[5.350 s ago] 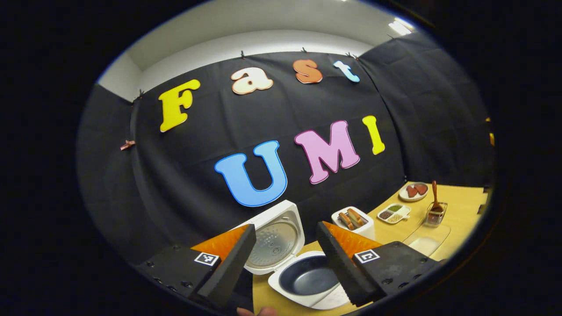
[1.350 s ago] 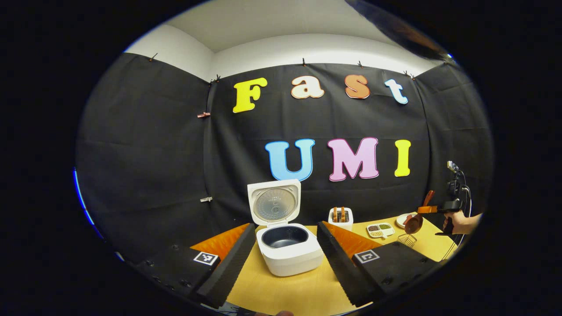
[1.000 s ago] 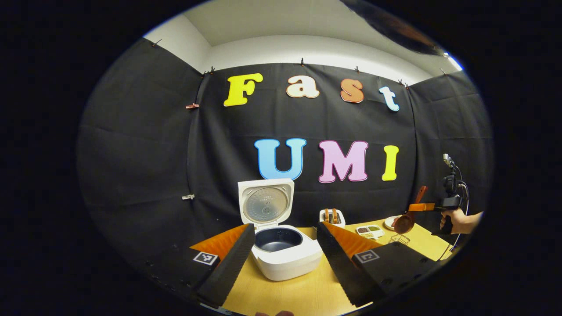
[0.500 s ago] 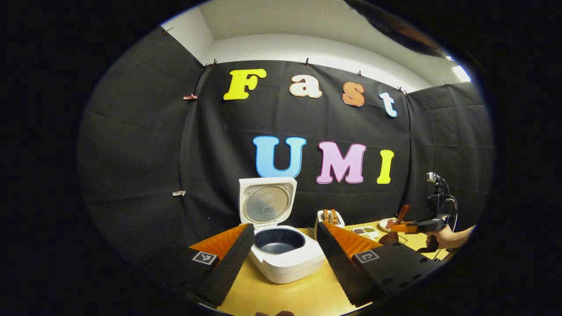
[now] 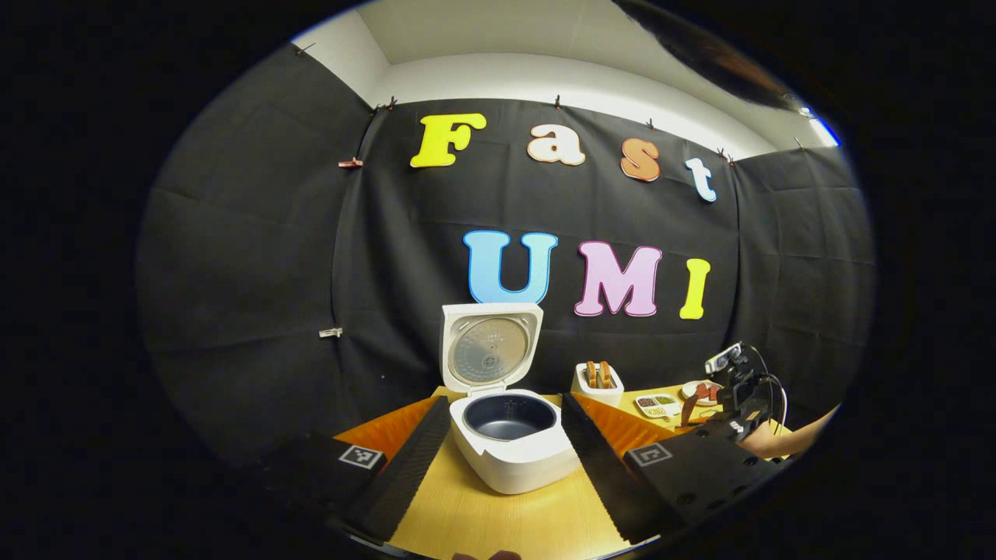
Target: Close the left gripper, press the button to open the rice cooker; take a wooden spoon from the chopstick holder with the right hand, scoop a spoonful of rice and pour it into the rice cooker, then put the wooden spoon back into the chopstick holder.
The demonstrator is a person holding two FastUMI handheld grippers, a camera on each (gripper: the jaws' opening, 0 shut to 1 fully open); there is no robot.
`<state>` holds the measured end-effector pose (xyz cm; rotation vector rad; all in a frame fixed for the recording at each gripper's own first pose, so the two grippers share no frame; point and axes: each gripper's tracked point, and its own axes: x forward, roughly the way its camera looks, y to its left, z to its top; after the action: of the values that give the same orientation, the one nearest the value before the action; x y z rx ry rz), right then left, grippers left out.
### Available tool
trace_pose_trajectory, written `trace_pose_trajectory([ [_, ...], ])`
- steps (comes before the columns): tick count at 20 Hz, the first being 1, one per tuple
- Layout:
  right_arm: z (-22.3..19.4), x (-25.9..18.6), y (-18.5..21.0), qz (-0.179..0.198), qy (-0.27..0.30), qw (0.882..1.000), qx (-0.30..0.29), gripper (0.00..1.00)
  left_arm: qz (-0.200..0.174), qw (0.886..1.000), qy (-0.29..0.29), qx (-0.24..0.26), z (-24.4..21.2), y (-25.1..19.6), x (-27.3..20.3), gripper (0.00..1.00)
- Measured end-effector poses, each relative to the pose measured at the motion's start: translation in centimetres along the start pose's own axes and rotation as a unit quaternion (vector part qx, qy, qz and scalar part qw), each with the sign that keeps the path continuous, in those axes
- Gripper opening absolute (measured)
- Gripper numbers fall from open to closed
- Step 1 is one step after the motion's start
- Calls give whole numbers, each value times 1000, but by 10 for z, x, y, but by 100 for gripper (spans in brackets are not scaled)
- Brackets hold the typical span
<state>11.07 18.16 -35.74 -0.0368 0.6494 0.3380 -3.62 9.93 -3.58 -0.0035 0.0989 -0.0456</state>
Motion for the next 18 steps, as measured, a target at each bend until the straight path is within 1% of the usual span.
trace_pose_trajectory([
  [3, -2, -1, 12, 8, 3, 997, 74, 9, 5, 1000, 2, -4, 0, 3, -2, 98],
  [5, -3, -2, 16, 14, 6, 989, 145, 9, 6, 1000, 0, -3, 1, 3, -3, 99],
  [7, -3, 0, 18, 25, 8, 975, 220, 9, 9, 1000, -2, -6, 3, 6, -4, 99],
  [9, -5, 0, 17, 42, 11, 957, 287, 10, 12, 1000, -1, -9, 4, 8, -4, 99],
  [12, -7, 2, 15, 71, 12, 928, 366, 9, 12, 1000, -4, -6, 6, 7, -7, 99],
  [14, -8, -1, 12, 86, 9, 911, 404, 9, 12, 1000, -4, -5, 6, 6, -6, 99],
  [15, -8, -3, 11, 92, 8, 904, 418, 13, 12, 1000, -4, -6, 6, 6, -6, 99],
  [16, -9, -4, 9, 97, 7, 898, 429, 9, 14, 1000, -4, -7, 7, 6, -7, 99],
  [18, -8, -8, 4, 102, 3, 891, 443, 9, 15, 1000, -5, -8, 8, 6, -6, 99],
])
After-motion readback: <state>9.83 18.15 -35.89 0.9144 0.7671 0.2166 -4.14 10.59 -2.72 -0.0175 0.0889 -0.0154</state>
